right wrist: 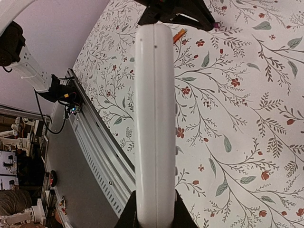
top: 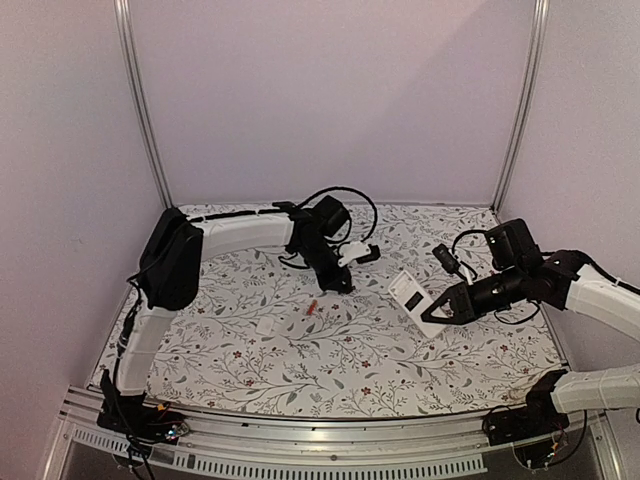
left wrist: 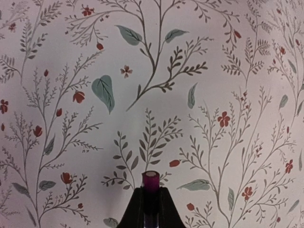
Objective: Load the batteries into the remote control
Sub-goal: Pick up the battery from the center of the board, then place the battery at the center of the board.
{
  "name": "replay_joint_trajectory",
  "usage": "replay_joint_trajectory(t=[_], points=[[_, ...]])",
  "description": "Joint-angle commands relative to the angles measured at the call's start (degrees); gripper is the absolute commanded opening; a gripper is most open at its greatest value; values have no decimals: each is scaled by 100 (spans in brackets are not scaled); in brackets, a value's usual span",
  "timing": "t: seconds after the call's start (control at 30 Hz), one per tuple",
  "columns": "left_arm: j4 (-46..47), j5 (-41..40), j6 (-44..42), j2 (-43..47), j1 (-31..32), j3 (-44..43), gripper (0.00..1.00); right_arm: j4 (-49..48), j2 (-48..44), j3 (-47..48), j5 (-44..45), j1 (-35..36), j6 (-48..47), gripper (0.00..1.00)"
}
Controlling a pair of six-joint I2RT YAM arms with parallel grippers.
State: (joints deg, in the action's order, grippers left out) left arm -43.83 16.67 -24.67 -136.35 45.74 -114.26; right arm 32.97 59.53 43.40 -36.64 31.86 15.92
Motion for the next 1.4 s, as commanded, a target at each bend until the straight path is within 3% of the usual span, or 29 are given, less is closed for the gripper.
replay_joint_trajectory(t=[0.0, 0.17, 0.3, 0.43, 0.63, 0.83, 0.97, 1.13, 1.23, 1.37], points=[[1164, 477, 1670, 1042, -111, 556, 0, -72, -141, 1, -45, -41, 64, 0], [2506, 242, 4109, 2209, -144, 1770, 0, -24, -211, 61, -44, -44, 73, 0], [1912, -716, 6085, 2845, -82, 1984, 0, 11, -213, 94, -75, -48, 64, 0], [2061, -1006, 7114, 3587, 5, 2725, 0, -5, -146, 105, -227, -41, 20, 0], [2568, -657, 8350, 4263, -3, 3585, 0, -250, -25, 46, -748, -40, 81, 0], [2741, -487, 8622, 4446, 9, 3771, 0, -362, 47, 20, -869, -45, 147, 0], [1877, -1344, 8719, 4487, 23, 3819, 0, -353, 78, 27, -807, -39, 161, 0], [1412, -2202, 10222, 4857, 442, 4799, 0, -335, 81, 26, -766, -41, 149, 0], [1109, -2310, 10955, 4728, 680, 5120, 0, -341, 100, 28, -757, -44, 148, 0], [812, -2377, 11234, 4265, 810, 5037, 0, -338, 100, 28, -765, -40, 148, 0]])
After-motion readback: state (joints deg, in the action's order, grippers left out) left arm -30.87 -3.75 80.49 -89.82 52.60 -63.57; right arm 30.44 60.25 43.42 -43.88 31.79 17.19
